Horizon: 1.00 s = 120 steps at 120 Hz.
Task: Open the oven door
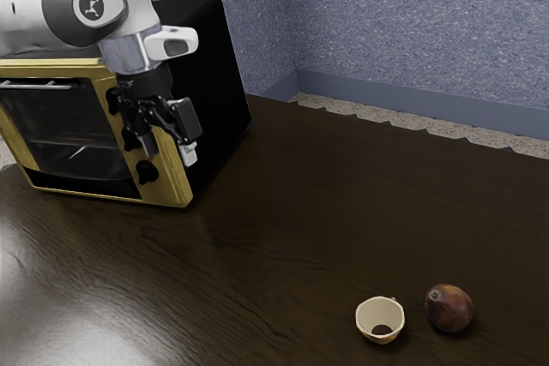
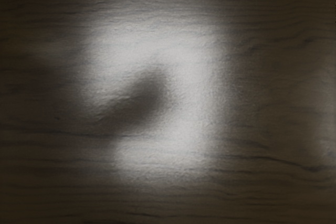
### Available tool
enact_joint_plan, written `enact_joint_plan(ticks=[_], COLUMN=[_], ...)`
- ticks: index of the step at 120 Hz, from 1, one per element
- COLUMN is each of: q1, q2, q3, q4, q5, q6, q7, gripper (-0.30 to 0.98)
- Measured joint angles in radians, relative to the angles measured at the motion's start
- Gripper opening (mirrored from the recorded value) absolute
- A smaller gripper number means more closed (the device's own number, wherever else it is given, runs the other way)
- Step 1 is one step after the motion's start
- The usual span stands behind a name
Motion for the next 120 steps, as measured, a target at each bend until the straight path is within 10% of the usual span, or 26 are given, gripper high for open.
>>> enact_joint_plan(ticks=[46, 72, 92, 120], q1=[-0.015, 0.068, -0.282, -0.356], q2=[-0.181, -0.227, -0.368, -0.365], q3=[0.096, 0.2, 0.587, 0.727], q4=[0.139, -0.097, -0.472, -0.493], q5=[-0.017, 0.174, 0.192, 0.12], q6=[0.008, 0.16, 0.528, 0.791], q7=[0.145, 0.65, 0.988, 1.391], gripper=[0.69, 0.69, 0.69, 0.69])
